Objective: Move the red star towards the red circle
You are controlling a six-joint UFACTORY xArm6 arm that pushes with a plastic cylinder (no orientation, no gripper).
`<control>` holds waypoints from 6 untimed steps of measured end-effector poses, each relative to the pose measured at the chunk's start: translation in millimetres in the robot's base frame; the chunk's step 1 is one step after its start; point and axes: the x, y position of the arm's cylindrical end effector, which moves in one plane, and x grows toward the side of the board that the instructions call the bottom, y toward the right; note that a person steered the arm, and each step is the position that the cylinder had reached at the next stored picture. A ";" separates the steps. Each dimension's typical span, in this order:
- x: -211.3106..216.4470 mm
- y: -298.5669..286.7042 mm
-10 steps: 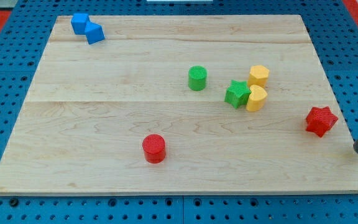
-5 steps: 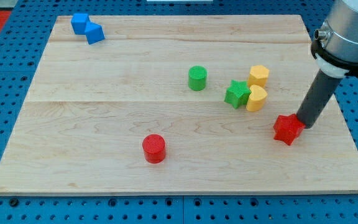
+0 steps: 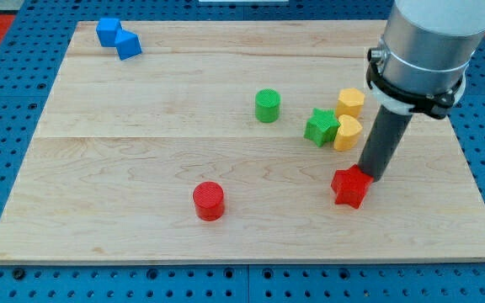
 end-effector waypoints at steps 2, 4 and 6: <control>20.8 -5.4; -11.0 -51.0; -8.3 -27.1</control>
